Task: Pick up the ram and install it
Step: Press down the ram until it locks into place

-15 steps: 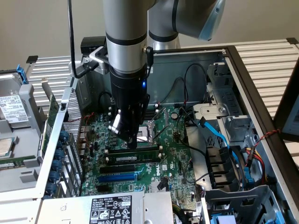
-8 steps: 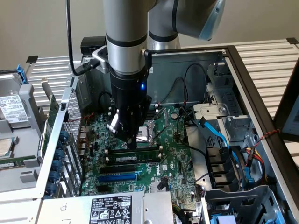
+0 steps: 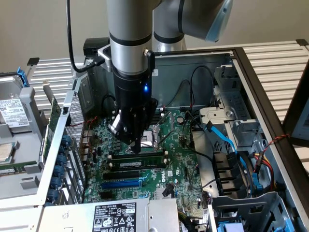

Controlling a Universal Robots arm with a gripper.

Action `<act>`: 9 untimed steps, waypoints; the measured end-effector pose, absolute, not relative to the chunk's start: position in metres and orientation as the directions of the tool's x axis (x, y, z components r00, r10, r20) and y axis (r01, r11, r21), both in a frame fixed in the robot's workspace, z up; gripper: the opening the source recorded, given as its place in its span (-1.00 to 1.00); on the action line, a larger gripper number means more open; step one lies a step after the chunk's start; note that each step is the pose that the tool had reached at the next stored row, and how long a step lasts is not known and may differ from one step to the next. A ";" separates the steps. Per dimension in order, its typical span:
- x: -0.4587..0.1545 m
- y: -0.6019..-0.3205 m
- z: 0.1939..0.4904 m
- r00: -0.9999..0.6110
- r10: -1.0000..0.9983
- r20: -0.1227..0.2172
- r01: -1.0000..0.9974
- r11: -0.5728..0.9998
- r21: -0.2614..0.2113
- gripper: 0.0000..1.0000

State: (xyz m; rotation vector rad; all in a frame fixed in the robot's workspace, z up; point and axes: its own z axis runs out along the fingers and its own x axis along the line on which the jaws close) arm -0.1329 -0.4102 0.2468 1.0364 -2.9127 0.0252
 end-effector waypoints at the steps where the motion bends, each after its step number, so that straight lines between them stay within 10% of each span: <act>1: -0.133 -0.410 0.249 -0.781 -0.623 0.052 -0.624 0.782 0.001 -0.79; 9: -0.133 -0.410 0.261 -0.831 -0.553 0.053 -0.554 0.833 0.001 -0.79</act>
